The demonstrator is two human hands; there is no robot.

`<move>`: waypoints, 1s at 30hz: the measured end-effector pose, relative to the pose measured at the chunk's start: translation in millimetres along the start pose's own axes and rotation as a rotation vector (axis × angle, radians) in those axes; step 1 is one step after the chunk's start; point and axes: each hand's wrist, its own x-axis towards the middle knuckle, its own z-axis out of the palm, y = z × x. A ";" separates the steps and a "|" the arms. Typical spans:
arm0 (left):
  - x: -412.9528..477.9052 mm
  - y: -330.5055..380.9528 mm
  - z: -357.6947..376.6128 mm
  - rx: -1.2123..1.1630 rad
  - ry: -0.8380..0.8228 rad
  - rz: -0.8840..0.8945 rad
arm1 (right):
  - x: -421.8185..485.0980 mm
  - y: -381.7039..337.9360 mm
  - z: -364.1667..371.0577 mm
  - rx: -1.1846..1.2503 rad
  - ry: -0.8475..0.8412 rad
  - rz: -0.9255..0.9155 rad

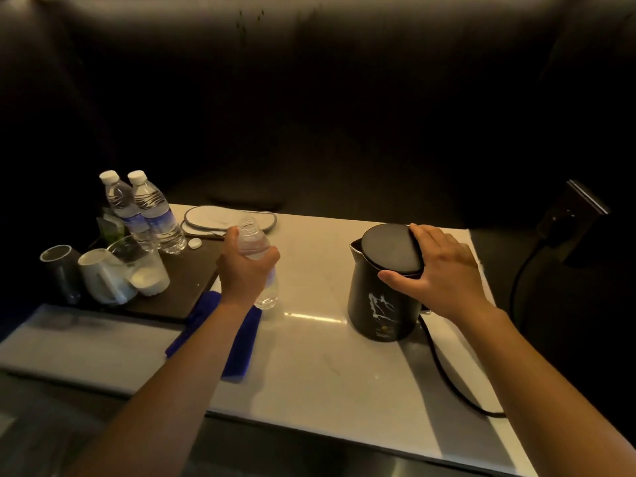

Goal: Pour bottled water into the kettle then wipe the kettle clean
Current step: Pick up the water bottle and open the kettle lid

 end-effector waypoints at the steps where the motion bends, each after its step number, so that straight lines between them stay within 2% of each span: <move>1: -8.8 4.4 3.0 -0.014 -0.005 0.000 | 0.1 0.3 -0.2 0.005 0.002 -0.004; 7: -60.3 15.2 27.1 -0.025 -0.065 -0.016 | -0.5 1.6 1.2 0.015 0.002 0.002; 16: -90.8 28.3 56.5 -0.008 -0.059 -0.003 | -0.4 6.2 0.9 0.067 -0.057 -0.002; 19: -93.3 29.5 62.5 -0.012 -0.031 0.020 | -5.2 15.2 2.0 0.375 -0.065 0.113; 22: -94.9 25.1 65.9 -0.033 0.008 0.030 | -15.0 28.2 9.1 0.837 0.036 0.396; 24: -97.2 23.3 66.9 -0.039 0.033 0.025 | -20.5 32.9 11.7 1.031 0.029 0.594; 26: -99.6 20.9 69.6 -0.067 0.049 0.032 | -24.9 36.5 15.0 1.111 -0.019 0.650; 30: -102.1 15.3 76.4 -0.080 0.099 0.039 | -28.3 44.7 17.5 1.283 -0.048 0.628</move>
